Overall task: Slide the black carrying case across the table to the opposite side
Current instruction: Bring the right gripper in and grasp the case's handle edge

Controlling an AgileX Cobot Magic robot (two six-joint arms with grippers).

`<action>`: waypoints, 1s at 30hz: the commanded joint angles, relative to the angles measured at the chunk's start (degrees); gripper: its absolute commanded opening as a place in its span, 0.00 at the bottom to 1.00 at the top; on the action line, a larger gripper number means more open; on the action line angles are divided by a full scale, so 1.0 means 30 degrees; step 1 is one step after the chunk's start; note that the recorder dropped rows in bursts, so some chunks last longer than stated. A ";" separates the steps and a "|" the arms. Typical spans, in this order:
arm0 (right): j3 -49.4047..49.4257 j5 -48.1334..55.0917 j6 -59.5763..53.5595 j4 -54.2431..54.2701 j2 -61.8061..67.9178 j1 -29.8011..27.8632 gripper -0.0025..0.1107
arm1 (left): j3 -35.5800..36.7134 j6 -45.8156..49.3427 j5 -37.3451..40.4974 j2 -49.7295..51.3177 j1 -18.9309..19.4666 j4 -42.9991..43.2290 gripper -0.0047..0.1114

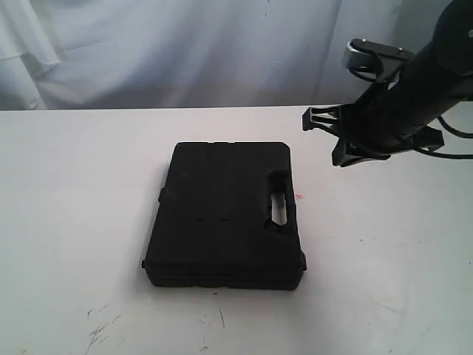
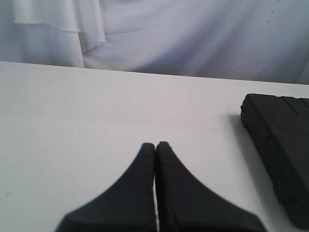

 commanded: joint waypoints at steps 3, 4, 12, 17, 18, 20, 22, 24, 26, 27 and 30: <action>-0.1435 -0.0934 0.0071 -0.0215 0.2371 0.0037 0.32 | 0.0099 -0.0016 -0.0210 -0.0070 0.0047 -0.0077 0.04; -0.1628 -0.0934 0.0071 -0.0116 0.2689 0.0037 0.35 | 0.0099 -0.0016 -0.0210 -0.0070 0.0047 -0.0077 0.04; -0.3605 -0.0670 0.0167 -0.0205 0.5501 0.1148 0.38 | 0.0099 -0.0016 -0.0210 -0.0070 0.0047 -0.0077 0.04; -0.5056 -0.0208 0.0586 -0.0778 0.7166 0.1430 0.38 | 0.0099 -0.0016 -0.0210 -0.0070 0.0047 -0.0077 0.04; -0.5319 -0.0111 0.0773 -0.1008 0.7477 0.1430 0.38 | 0.0099 -0.0016 -0.0210 -0.0070 0.0047 -0.0077 0.04; -0.5942 0.0240 0.1699 -0.1881 0.8007 0.1430 0.38 | 0.0099 -0.0016 -0.0210 -0.0070 0.0047 -0.0077 0.04; -0.6463 0.0669 0.2093 -0.2623 0.8480 0.1430 0.38 | 0.0099 -0.0016 -0.0210 -0.0070 0.0047 -0.0077 0.04; -0.6814 0.0837 0.2093 -0.2747 0.8883 0.1430 0.38 | 0.0099 -0.0016 -0.0210 -0.0070 0.0047 -0.0077 0.04; -0.6991 0.0750 0.2093 -0.2747 0.9176 0.1430 0.38 | 0.0099 -0.0016 -0.0210 -0.0070 0.0047 -0.0077 0.04; -0.7032 0.0626 0.2057 -0.2712 0.9312 0.1444 0.38 | 0.0099 -0.0016 -0.0210 -0.0070 0.0047 -0.0077 0.04; -0.7251 0.0628 0.1925 -0.2712 0.9764 0.1540 0.38 | 0.0099 -0.0016 -0.0210 -0.0070 0.0047 -0.0077 0.04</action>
